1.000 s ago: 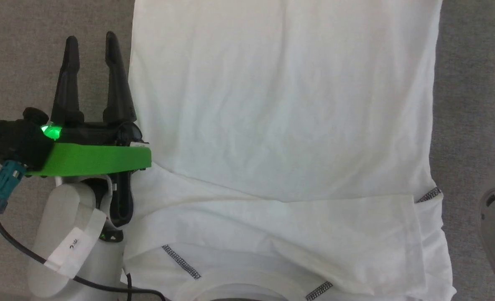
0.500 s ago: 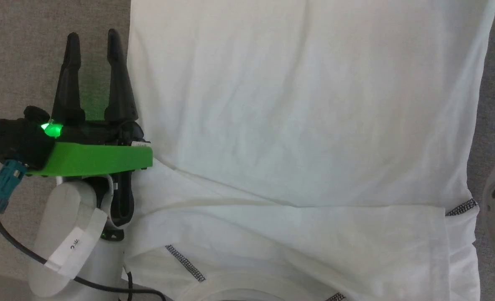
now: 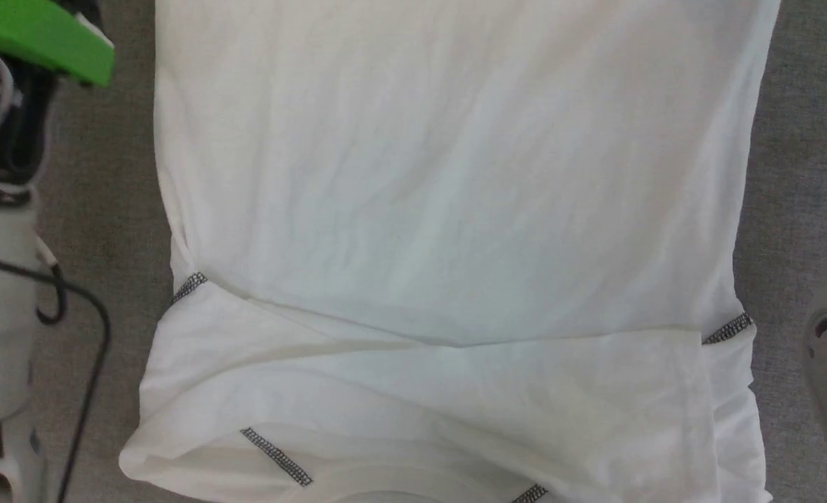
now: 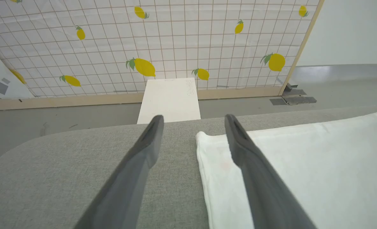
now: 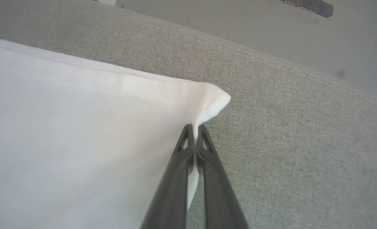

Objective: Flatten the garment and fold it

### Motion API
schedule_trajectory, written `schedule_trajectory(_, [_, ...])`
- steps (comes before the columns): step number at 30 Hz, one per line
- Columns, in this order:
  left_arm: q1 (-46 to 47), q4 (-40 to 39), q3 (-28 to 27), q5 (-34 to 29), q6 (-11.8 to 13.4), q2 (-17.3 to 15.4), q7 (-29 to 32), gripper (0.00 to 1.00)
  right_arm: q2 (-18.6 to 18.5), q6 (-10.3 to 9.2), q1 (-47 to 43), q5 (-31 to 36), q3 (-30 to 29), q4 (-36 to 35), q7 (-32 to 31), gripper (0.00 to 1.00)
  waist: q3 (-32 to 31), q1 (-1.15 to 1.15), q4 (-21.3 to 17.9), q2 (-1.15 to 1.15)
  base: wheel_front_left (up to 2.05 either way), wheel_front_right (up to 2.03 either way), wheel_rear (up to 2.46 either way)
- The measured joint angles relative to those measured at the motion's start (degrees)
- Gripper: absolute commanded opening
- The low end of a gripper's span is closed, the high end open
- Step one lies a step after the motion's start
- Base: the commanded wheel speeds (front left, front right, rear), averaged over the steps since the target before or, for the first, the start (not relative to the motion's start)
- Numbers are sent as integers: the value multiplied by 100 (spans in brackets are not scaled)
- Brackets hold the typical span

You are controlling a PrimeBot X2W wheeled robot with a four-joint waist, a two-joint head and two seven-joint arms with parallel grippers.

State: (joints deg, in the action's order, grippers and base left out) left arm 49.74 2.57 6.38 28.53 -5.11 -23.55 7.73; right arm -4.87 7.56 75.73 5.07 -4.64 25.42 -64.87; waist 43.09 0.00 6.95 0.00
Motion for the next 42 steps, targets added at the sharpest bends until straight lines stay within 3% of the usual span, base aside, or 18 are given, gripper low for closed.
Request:
schedule_trajectory(4, [1109, 724, 291, 296, -118, -325, 1302, 100, -5, 0, 6, -235, 144, 10, 116, 0, 36, 0, -165, 0, 0, 0, 0])
schedule_trajectory(7, [1663, 1299, 586, 558, -145, -369, 2394, 100, 24, 0, 10, -466, 191, 15, 208, 0, 79, 0, -272, 0, 0, 0, 0])
schedule_trajectory(10, [2015, 1712, 716, 593, -96, -399, 3118, 100, 43, 0, 27, -642, 331, 30, 221, 0, 130, 0, -369, 0, 0, 0, 0])
schedule_trajectory(20, [2292, 2095, 991, 627, 175, -453, 4214, 100, 24, 0, 148, -902, 711, -20, 237, 0, 349, -1, -576, 0, 0, 0, 0])
schedule_trajectory(21, [2292, 2091, 987, 630, 216, -466, 4290, 19, 9, 0, 158, -920, 746, -33, 237, 0, 366, -1, -581, 0, 0, 0, 0])
schedule_trajectory(22, [2296, 2082, 977, 641, 244, -471, 4364, 0, -5, 0, 172, -922, 773, -43, 237, 0, 380, -1, -584, 0, 0, 0, 0])
schedule_trajectory(23, [2300, 2038, 966, 657, 250, -482, 4412, 0, -19, 0, 182, -938, 804, -55, 238, 0, 396, -1, -586, 0, 0, 0, 0])
schedule_trajectory(29, [2285, 1826, 904, 597, 323, -522, 3924, 0, -105, 0, 263, -1021, 875, -110, 446, 0, 467, -1, -570, 0, 0, 0, 0])
schedule_trajectory(42, [2708, 2051, 867, -190, 331, -568, 1543, 0, -142, 1, 672, -848, 525, -32, 1897, 0, 288, -1, -503, 0, 0, 0, 0])
